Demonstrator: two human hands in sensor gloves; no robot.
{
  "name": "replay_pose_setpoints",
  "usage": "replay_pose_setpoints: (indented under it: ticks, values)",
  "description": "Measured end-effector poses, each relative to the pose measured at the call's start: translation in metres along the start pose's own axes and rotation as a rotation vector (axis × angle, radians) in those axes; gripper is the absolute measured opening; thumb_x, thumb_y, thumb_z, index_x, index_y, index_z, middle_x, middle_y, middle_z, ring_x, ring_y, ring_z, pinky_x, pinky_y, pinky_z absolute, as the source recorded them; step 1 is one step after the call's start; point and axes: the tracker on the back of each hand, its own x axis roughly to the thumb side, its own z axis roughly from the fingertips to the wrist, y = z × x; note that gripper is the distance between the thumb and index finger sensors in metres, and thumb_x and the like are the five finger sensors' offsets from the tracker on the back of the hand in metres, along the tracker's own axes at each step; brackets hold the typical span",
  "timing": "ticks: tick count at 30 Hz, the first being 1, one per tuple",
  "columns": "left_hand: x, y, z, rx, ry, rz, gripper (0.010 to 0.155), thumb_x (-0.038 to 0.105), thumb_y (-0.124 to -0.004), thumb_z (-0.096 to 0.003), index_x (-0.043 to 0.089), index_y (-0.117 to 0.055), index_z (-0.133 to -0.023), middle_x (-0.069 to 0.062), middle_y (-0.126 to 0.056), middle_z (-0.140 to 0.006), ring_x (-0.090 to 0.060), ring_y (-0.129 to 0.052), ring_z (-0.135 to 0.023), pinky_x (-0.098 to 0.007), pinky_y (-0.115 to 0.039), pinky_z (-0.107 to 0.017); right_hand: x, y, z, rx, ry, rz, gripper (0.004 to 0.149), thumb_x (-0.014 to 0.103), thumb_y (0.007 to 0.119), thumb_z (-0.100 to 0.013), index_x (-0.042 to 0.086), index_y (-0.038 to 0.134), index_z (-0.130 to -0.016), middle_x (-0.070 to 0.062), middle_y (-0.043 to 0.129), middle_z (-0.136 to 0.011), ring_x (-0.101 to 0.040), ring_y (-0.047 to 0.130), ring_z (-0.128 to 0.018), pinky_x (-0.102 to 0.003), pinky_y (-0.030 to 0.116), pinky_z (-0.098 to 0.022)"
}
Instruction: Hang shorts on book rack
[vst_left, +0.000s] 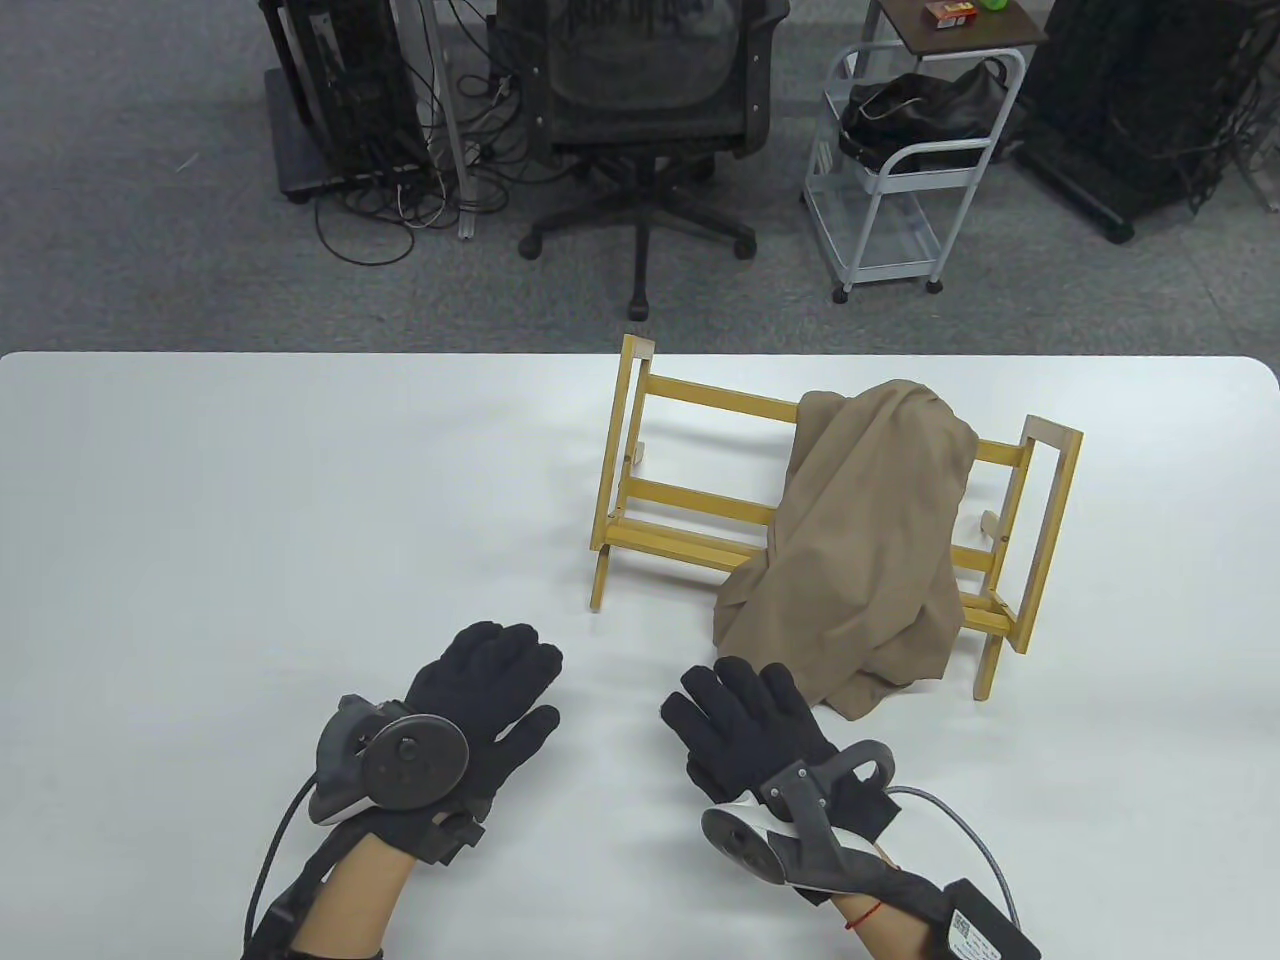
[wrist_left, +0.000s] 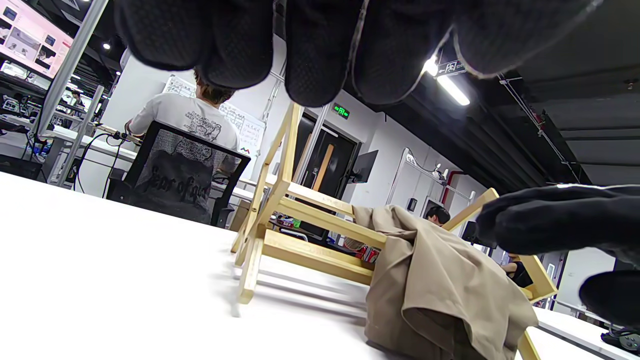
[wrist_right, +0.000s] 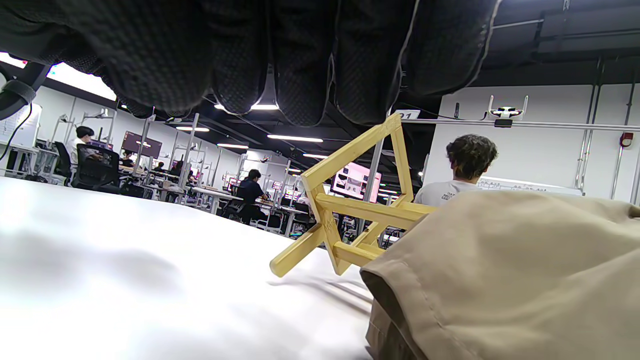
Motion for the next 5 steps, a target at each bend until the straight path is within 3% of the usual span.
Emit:
replay_pose_setpoints:
  ticks: [5]
  values:
    - [-0.0003, -0.0003, 0.0, -0.004, 0.0, 0.001, 0.058, 0.055, -0.072, -0.0478, 0.029, -0.076, -0.099, -0.007, -0.077, -0.106, -0.047, -0.075, -0.095, -0.059, -0.07, -0.06, -0.0005, 0.0005, -0.0002, 0.003, 0.002, 0.002, 0.055, 0.051, 0.075, -0.044, 0.039, 0.066, -0.097, 0.006, 0.069, -0.11, -0.027, 0.073, -0.102, -0.049, 0.063, -0.076]
